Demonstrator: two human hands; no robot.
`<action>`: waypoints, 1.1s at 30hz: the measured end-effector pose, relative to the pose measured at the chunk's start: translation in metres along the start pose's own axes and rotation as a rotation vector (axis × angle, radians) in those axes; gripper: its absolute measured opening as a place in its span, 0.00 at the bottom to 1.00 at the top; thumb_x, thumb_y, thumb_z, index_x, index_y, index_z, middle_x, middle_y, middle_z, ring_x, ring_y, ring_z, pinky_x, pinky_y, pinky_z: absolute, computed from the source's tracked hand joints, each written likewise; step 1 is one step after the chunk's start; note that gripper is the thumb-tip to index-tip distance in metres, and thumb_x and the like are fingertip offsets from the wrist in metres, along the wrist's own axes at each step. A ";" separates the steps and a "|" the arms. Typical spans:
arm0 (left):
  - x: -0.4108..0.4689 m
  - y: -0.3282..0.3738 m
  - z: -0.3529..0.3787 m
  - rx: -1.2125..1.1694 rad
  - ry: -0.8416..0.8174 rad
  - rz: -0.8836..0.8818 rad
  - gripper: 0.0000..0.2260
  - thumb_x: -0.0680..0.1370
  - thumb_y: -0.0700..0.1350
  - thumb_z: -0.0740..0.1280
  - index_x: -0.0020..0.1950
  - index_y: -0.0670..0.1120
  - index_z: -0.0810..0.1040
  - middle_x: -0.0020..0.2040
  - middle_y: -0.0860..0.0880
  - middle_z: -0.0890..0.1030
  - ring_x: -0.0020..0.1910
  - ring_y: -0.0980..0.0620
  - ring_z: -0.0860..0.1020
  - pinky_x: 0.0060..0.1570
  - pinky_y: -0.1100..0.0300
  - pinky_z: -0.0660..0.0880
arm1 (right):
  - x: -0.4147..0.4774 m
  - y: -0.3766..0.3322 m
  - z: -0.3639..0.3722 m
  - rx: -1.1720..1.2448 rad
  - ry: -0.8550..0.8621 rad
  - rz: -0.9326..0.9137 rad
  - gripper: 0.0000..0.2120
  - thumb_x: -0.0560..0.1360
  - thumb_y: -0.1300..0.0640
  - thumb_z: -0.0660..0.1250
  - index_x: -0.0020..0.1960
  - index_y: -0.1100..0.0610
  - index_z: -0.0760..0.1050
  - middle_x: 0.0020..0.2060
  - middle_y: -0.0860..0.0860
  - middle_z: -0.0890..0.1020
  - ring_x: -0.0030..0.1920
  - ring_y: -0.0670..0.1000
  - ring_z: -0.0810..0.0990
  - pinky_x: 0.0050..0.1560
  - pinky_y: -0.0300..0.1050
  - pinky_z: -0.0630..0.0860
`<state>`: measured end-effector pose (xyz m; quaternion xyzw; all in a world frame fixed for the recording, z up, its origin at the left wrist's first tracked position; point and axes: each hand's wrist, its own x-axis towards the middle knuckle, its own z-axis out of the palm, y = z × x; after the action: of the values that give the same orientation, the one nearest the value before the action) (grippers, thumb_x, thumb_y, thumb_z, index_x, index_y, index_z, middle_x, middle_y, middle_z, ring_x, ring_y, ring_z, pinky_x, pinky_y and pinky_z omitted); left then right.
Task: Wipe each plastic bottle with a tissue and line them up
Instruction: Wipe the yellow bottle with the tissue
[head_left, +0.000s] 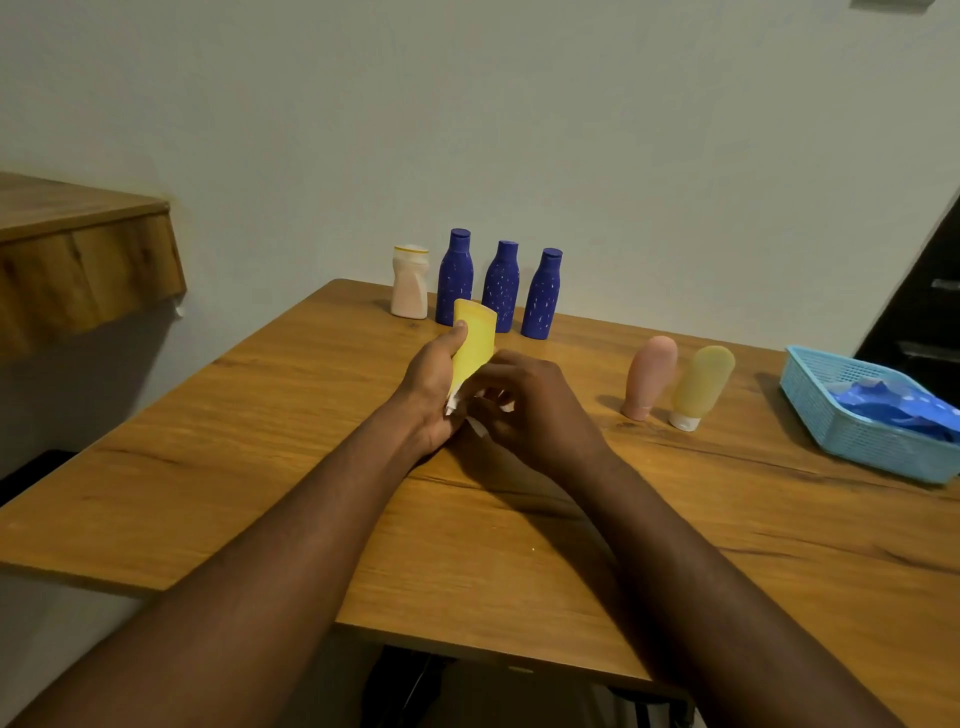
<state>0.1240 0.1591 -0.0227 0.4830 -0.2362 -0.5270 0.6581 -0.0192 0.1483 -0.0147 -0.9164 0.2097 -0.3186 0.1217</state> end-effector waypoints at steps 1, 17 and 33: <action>-0.001 0.001 0.001 -0.018 -0.009 0.006 0.22 0.83 0.58 0.63 0.70 0.45 0.73 0.59 0.39 0.83 0.56 0.40 0.84 0.58 0.44 0.81 | 0.000 0.003 -0.002 0.042 -0.005 0.028 0.08 0.74 0.61 0.74 0.52 0.54 0.84 0.48 0.50 0.82 0.47 0.48 0.81 0.49 0.51 0.82; -0.008 -0.005 0.006 0.109 -0.124 0.012 0.18 0.80 0.52 0.71 0.65 0.45 0.78 0.59 0.41 0.84 0.59 0.40 0.82 0.64 0.42 0.76 | -0.002 0.035 -0.012 0.330 0.404 0.349 0.05 0.77 0.58 0.72 0.52 0.54 0.84 0.46 0.46 0.85 0.49 0.46 0.81 0.50 0.47 0.81; -0.026 -0.002 0.011 0.514 -0.212 0.423 0.13 0.84 0.51 0.64 0.69 0.58 0.75 0.60 0.56 0.79 0.60 0.51 0.78 0.57 0.41 0.81 | -0.001 0.031 -0.022 0.320 0.648 0.373 0.05 0.79 0.59 0.69 0.54 0.55 0.80 0.47 0.45 0.83 0.48 0.41 0.80 0.46 0.31 0.77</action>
<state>0.1051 0.1789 -0.0144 0.5160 -0.5231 -0.3496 0.5813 -0.0432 0.1194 -0.0088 -0.6841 0.3478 -0.5920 0.2462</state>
